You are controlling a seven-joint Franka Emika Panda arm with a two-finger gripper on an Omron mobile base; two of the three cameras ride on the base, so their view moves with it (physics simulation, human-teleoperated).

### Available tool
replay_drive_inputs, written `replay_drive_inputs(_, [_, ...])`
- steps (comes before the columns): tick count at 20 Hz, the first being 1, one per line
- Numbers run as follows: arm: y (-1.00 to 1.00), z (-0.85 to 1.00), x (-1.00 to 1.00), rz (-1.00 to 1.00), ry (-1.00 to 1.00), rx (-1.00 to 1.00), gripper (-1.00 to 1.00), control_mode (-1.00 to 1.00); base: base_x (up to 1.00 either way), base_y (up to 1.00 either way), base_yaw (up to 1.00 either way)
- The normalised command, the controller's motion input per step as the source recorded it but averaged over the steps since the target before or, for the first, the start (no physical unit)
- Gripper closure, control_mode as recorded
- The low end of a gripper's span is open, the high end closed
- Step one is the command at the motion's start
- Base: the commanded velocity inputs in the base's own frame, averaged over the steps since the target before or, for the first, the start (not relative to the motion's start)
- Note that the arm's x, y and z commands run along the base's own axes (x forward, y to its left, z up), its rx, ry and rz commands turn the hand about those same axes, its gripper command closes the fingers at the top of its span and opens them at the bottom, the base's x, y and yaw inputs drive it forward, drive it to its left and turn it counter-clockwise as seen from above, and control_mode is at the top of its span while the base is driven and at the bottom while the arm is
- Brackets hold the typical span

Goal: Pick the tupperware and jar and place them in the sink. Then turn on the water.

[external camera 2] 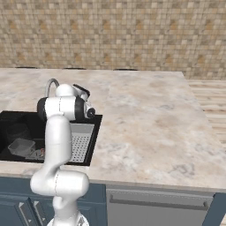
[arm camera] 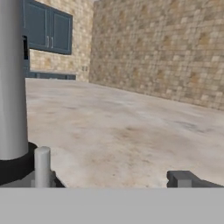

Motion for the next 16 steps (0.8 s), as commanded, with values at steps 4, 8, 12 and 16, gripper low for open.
replay_drive_inputs(4, [0.21,-0.14,0.23,0.0,0.03,0.0,-1.0,-1.0,0.0,0.0,0.0])
replay_drive_inputs(8, [0.32,-0.15,0.15,0.0,0.02,-0.01,-1.0,-1.0,0.0,0.0,0.0])
replay_drive_inputs(12, [0.34,-0.22,0.08,0.0,0.03,-0.03,1.0,-1.0,0.0,0.0,0.0])
replay_drive_inputs(16, [0.32,-0.18,0.07,0.0,0.01,-0.02,1.0,-1.0,0.0,0.0,0.0])
